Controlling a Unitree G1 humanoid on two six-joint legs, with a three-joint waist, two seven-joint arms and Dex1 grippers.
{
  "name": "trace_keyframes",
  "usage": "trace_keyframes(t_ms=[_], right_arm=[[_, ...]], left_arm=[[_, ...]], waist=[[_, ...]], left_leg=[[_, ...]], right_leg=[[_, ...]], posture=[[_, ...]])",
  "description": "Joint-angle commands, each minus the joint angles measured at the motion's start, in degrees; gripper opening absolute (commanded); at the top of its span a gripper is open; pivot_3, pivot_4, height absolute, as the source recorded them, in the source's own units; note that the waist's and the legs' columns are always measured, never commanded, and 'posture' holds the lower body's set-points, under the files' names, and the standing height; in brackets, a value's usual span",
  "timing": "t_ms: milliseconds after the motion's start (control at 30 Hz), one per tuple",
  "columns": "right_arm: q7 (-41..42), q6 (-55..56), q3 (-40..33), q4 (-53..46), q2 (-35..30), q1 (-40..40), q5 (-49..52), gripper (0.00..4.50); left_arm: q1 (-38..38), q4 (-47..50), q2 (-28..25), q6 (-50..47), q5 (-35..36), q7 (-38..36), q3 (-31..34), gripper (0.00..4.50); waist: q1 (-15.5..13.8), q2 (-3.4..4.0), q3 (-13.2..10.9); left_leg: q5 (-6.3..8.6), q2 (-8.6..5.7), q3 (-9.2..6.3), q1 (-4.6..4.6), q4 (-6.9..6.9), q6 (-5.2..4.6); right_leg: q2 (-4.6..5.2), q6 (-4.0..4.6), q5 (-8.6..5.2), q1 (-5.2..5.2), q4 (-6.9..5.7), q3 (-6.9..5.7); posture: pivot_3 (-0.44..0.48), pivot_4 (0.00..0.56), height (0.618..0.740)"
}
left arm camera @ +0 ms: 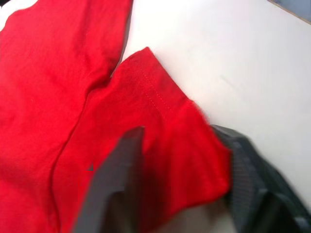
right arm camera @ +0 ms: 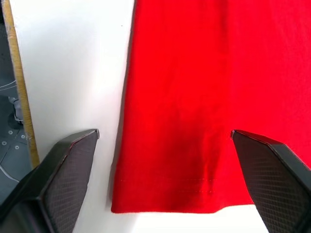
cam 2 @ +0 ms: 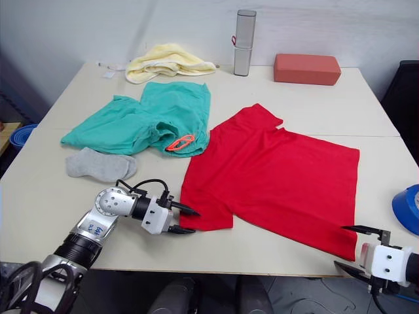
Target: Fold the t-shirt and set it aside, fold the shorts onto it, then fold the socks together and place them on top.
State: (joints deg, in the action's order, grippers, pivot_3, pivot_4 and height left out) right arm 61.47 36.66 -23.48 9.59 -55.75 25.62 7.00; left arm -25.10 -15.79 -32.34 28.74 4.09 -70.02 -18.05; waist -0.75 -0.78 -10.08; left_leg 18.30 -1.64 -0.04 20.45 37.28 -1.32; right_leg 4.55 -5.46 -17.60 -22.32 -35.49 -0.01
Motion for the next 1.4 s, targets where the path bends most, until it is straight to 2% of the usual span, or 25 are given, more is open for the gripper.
trace_keyframes(t_ms=[33, 100, 333, 500, 700, 800, 933, 1100, 1267, 1400], right_arm=[[-2.88, -1.92, 3.34, 0.78, 1.18, -0.67, -3.91, 3.15], [-4.81, -2.58, 4.51, 1.46, 1.40, -1.85, -5.73, 2.49], [-8.69, -3.00, 6.97, 3.18, 1.79, -4.47, -6.85, 0.04], [-9.97, -3.99, 7.46, 1.94, 1.96, -5.08, -5.78, 0.01], [-8.89, -6.25, 5.65, -1.98, 1.23, -5.91, 0.01, 0.01], [-6.63, -6.42, 4.97, -3.20, 0.31, -5.29, 2.57, 0.01], [4.80, -4.78, 5.10, -4.75, -2.07, -0.71, 10.79, 0.01], [9.79, 0.08, 3.33, 2.24, -3.71, 1.34, 10.49, 0.01], [12.44, 4.33, 3.07, 10.66, -4.87, -1.36, 9.93, 0.01], [13.99, 5.63, 3.66, 13.15, -4.96, -3.22, 10.79, 0.01]], left_arm=[[-0.11, 1.72, 0.49, -2.79, 1.58, 1.63, 1.52, 0.68], [-0.08, 2.22, 0.71, -4.64, 2.13, 2.26, 1.96, 0.05], [0.54, 4.00, 0.95, -8.87, 4.05, 2.60, 3.49, 0.00], [1.13, 5.31, 0.95, -11.41, 6.38, 2.47, 4.66, 0.00], [3.52, 10.39, 0.38, -17.60, 13.95, 1.76, 9.24, 0.00], [5.72, 13.53, -0.98, -20.61, 16.15, 1.04, 10.80, 0.00], [10.93, 17.06, -4.12, -21.42, 16.83, 0.57, 12.99, 0.00], [18.58, 24.22, -7.38, -24.61, 20.57, -1.79, 14.52, 0.00], [26.60, 32.48, -9.34, -28.46, 22.99, -0.69, 15.74, 0.00], [30.34, 36.10, -10.58, -31.53, 24.13, 1.11, 17.89, 0.00]], waist=[[0.56, -0.20, 0.07], [0.99, -0.32, 0.12], [1.14, -0.58, 0.27], [0.97, -0.58, 0.27], [1.02, -0.30, 0.17], [0.88, 0.12, 0.02], [0.83, 0.32, 0.00], [0.83, 0.33, -0.02], [0.89, 0.37, -0.03], [0.83, 0.46, -0.03]], left_leg=[[0.01, 0.04, 0.00, -0.03, -0.01, 0.03], [0.01, 0.05, 0.01, -0.11, 0.00, 0.03], [0.06, 0.09, -0.01, -0.33, 0.00, 0.01], [0.09, 0.10, -0.03, -0.31, 0.00, 0.01], [0.09, 0.10, -0.04, -0.26, -0.01, 0.01], [0.11, 0.10, -0.04, -0.23, -0.03, 0.00], [0.10, 0.10, -0.02, -0.18, -0.13, 0.02], [0.13, 0.11, -0.04, -0.22, -0.12, -0.03], [0.17, 0.11, -0.04, -0.25, -0.17, -0.08], [0.18, 0.15, -0.04, -0.26, -0.19, -0.07]], right_leg=[[-0.02, 0.01, 0.00, 0.02, 0.00, 0.00], [-0.02, 0.02, -0.01, 0.12, 0.02, 0.00], [0.00, 0.04, 0.00, 0.41, 0.15, -0.01], [0.00, 0.04, 0.00, 0.39, 0.19, -0.01], [0.01, 0.05, 0.00, 0.36, 0.20, -0.01], [0.01, 0.05, 0.00, 0.32, 0.21, -0.03], [-0.01, 0.09, -0.03, 0.20, 0.19, -0.05], [0.03, 0.11, -0.04, 0.34, 0.33, -0.05], [0.06, 0.21, -0.09, 0.41, 0.49, -0.04], [0.04, 0.32, -0.16, 0.40, 0.48, -0.06]], posture=[[0.000, 0.150, 0.740], [0.000, 0.150, 0.740], [0.000, 0.150, 0.740], [0.000, 0.150, 0.740], [0.000, 0.150, 0.740], [0.000, 0.150, 0.740], [0.000, 0.150, 0.740], [0.000, 0.150, 0.740], [0.000, 0.150, 0.740], [0.000, 0.150, 0.740]])
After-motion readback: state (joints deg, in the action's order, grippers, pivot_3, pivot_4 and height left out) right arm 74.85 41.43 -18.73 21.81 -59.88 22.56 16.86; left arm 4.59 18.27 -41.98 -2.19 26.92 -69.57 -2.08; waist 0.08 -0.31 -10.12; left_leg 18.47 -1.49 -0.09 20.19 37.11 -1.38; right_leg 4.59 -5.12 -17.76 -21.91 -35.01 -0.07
